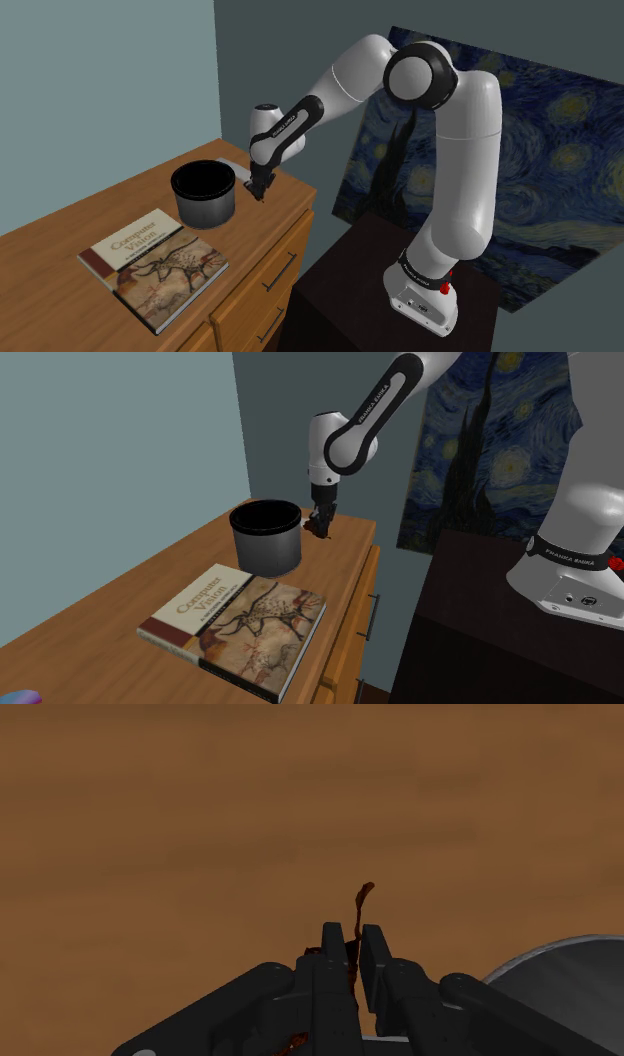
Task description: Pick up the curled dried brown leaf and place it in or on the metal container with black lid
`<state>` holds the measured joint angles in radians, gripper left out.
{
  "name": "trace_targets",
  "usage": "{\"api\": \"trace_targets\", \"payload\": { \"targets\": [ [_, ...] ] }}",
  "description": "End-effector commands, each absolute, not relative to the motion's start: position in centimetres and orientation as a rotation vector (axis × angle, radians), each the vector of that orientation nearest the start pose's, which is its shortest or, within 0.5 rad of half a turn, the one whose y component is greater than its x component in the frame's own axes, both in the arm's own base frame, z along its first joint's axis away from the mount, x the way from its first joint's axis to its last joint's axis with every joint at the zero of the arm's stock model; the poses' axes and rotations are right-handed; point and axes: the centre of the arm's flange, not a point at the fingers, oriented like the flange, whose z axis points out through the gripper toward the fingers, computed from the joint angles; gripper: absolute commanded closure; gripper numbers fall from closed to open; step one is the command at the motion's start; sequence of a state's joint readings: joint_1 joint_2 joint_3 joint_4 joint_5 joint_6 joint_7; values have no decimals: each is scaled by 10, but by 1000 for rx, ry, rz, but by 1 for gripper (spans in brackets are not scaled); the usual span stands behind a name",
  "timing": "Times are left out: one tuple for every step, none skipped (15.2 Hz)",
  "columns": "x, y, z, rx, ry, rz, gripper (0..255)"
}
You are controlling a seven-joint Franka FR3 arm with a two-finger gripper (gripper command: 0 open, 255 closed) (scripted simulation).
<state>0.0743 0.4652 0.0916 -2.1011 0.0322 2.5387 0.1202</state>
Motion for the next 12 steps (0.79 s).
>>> {"api": "trace_targets", "payload": {
  "targets": [
    [572, 94, 204, -3086, -15, 54, 255],
    [572, 94, 209, -3086, -15, 54, 255],
    [572, 94, 214, -3086, -15, 54, 255],
    [572, 94, 220, -3086, -15, 54, 255],
    [572, 94, 225, -3086, -15, 54, 255],
    [572, 94, 230, -3086, -15, 54, 255],
    [572, 94, 235, -3086, -15, 54, 255],
    [572, 94, 241, -3086, -15, 54, 255],
    [572, 94, 246, -3086, -15, 54, 255],
    [572, 94, 251, -3086, -15, 54, 255],
    [572, 94, 256, -3086, -15, 54, 255],
    [572, 94, 262, -3086, -15, 54, 255]
  ]
}}
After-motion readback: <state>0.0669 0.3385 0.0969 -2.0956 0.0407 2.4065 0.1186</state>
